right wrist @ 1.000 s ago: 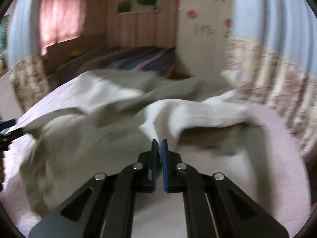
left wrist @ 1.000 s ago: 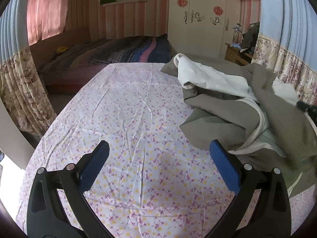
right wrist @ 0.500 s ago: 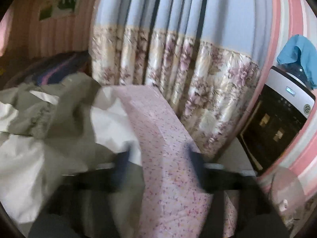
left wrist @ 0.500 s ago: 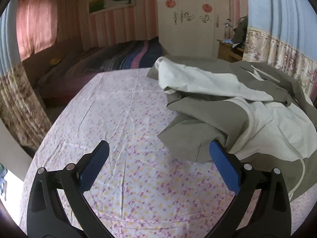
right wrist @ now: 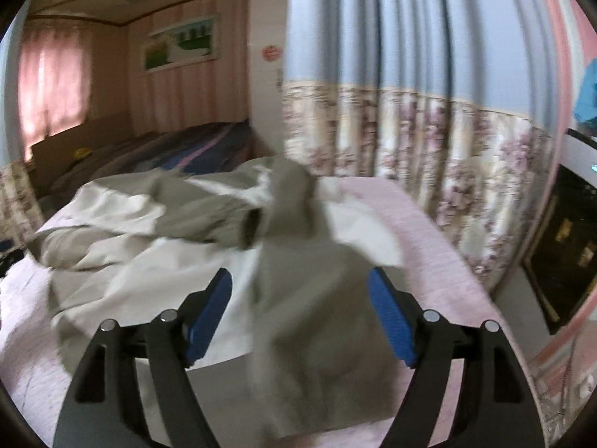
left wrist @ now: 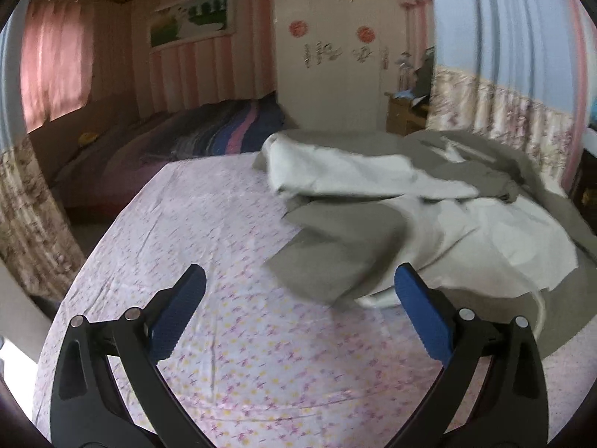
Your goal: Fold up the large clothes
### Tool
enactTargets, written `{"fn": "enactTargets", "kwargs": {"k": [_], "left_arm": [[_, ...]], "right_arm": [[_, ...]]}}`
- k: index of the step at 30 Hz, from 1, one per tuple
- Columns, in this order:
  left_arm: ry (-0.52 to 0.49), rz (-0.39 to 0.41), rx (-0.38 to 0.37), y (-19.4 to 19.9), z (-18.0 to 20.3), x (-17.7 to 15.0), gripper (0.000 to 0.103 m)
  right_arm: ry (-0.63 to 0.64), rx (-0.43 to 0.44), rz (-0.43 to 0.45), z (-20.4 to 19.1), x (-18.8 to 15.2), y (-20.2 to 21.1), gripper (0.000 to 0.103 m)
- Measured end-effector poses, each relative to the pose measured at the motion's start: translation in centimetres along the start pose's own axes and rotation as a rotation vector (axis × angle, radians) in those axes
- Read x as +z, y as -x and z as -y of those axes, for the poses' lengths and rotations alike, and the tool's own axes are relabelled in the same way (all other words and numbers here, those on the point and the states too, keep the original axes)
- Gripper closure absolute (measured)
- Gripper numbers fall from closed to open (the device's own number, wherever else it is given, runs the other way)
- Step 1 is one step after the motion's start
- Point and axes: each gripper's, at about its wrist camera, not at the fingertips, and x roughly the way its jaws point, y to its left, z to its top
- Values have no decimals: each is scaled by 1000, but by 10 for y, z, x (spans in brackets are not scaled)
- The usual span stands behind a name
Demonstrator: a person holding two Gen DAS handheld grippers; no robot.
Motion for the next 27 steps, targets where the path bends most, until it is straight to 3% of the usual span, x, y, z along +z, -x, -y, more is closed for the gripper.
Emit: {"fn": "enactTargets", "kwargs": {"k": [3, 7, 10, 11, 12, 15, 18, 24, 27], "left_arm": [[-47, 39, -34, 5, 16, 5, 3], [-186, -55, -20, -32, 42, -2, 3], [-217, -148, -55, -62, 51, -6, 5], [-223, -138, -63, -64, 52, -4, 7], [-227, -121, -65, -64, 53, -1, 13], [-206, -202, -90, -82, 52, 2, 71], [-156, -213, -101, -78, 46, 5, 91], [-88, -167, -145, -15, 31, 38, 95], [-58, -130, -206, 37, 31, 57, 95]], "right_arm": [[19, 38, -25, -15, -9, -3, 25], [14, 58, -63, -19, -18, -13, 25], [13, 60, -90, -19, -23, -19, 25], [14, 60, -96, -19, -24, -20, 24], [11, 62, -106, -18, -26, -22, 23], [-2, 62, -128, -16, -30, -25, 23], [-1, 58, -130, -14, -32, -23, 23], [-2, 54, -105, -8, -25, -15, 23], [0, 54, -85, -4, -20, -11, 23]]}}
